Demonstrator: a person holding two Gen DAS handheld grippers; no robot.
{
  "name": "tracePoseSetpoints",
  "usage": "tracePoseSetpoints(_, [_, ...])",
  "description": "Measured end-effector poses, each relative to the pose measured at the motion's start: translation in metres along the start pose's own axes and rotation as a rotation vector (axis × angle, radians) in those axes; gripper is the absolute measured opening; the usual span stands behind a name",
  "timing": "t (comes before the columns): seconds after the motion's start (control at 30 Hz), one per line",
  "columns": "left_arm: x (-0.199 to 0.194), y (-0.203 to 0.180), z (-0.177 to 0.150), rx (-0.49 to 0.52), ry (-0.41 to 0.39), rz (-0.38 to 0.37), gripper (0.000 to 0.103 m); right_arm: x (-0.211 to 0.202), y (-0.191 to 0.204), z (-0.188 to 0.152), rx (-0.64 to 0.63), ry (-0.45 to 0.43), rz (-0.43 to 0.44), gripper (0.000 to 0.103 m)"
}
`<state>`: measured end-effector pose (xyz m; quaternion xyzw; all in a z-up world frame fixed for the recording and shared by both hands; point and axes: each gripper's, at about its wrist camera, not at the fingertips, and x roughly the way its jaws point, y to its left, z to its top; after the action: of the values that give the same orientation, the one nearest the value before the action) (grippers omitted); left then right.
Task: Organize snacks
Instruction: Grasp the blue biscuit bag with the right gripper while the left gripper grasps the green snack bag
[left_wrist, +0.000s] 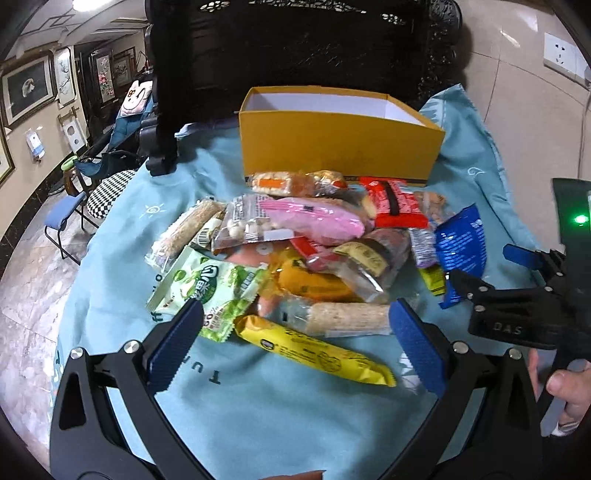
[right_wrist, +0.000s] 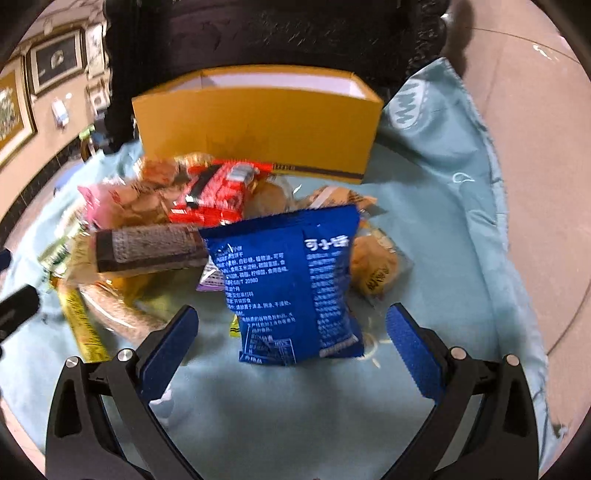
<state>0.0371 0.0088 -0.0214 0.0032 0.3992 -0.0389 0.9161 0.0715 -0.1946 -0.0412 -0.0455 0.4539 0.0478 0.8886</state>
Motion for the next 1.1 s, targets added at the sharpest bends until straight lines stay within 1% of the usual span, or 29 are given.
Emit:
tracePoseSetpoints(0.1, [0.007, 0.005, 0.002, 0.001, 0.018, -0.001, 0.101, 0.018, 0.003, 0.002, -0.018, 0.031, -0.005, 0.102])
tracePoseSetpoints(0.17, [0.013, 0.008, 0.003, -0.003, 0.032, -0.005, 0.101, 0.026, 0.003, 0.004, -0.017, 0.045, 0.009, 0.101])
tracePoseSetpoints(0.2, [0.017, 0.009, 0.003, -0.005, 0.043, -0.005, 0.101, 0.03, 0.003, 0.005, -0.017, 0.049, 0.015, 0.094])
tracePoseSetpoints(0.23, [0.02, 0.009, 0.004, -0.004, 0.051, -0.006, 0.101, 0.035, 0.002, 0.005, -0.015, 0.061, 0.017, 0.081])
tracePoseSetpoints(0.27, [0.022, 0.009, 0.005, 0.001, 0.055, -0.009, 0.101, 0.039, 0.001, 0.006, -0.013, 0.065, -0.009, 0.074])
tracePoseSetpoints(0.37, [0.025, 0.004, 0.007, 0.029, 0.053, -0.01, 0.101, 0.039, -0.003, 0.005, -0.003, 0.04, 0.0, 0.07])
tracePoseSetpoints(0.4, [0.025, 0.001, 0.008, 0.042, 0.049, -0.008, 0.101, 0.038, -0.004, 0.004, -0.002, 0.037, 0.014, 0.068])
tracePoseSetpoints(0.43, [0.024, -0.002, 0.009, 0.056, 0.042, -0.003, 0.101, 0.037, -0.007, 0.004, 0.012, 0.03, 0.044, 0.066])
tracePoseSetpoints(0.53, [0.02, -0.005, 0.011, 0.079, 0.003, -0.011, 0.101, 0.032, -0.021, 0.002, 0.072, 0.016, 0.121, 0.063])
tracePoseSetpoints(0.6, [0.014, 0.002, 0.012, 0.055, -0.032, -0.025, 0.101, 0.029, -0.029, 0.0, 0.103, 0.012, 0.161, 0.061])
tracePoseSetpoints(0.67, [0.01, 0.013, 0.01, 0.034, -0.046, -0.042, 0.101, 0.023, -0.04, -0.004, 0.141, 0.003, 0.202, 0.061])
tracePoseSetpoints(0.7, [0.009, 0.021, 0.009, 0.018, -0.04, -0.056, 0.101, 0.021, -0.041, -0.005, 0.15, 0.001, 0.214, 0.06])
tracePoseSetpoints(0.77, [0.011, 0.037, 0.004, -0.007, -0.005, -0.057, 0.101, 0.018, -0.051, -0.009, 0.185, -0.004, 0.254, 0.06])
tracePoseSetpoints(0.83, [0.013, 0.046, 0.0, -0.003, 0.017, -0.051, 0.101, 0.015, -0.053, -0.01, 0.193, -0.005, 0.273, 0.06])
tracePoseSetpoints(0.97, [0.02, 0.056, -0.004, 0.005, 0.046, -0.005, 0.101, 0.01, -0.047, -0.01, 0.166, -0.013, 0.277, 0.06])
tracePoseSetpoints(1.1, [0.042, 0.063, -0.002, 0.0, 0.097, 0.015, 0.101, 0.005, -0.042, -0.011, 0.149, -0.02, 0.285, 0.061])
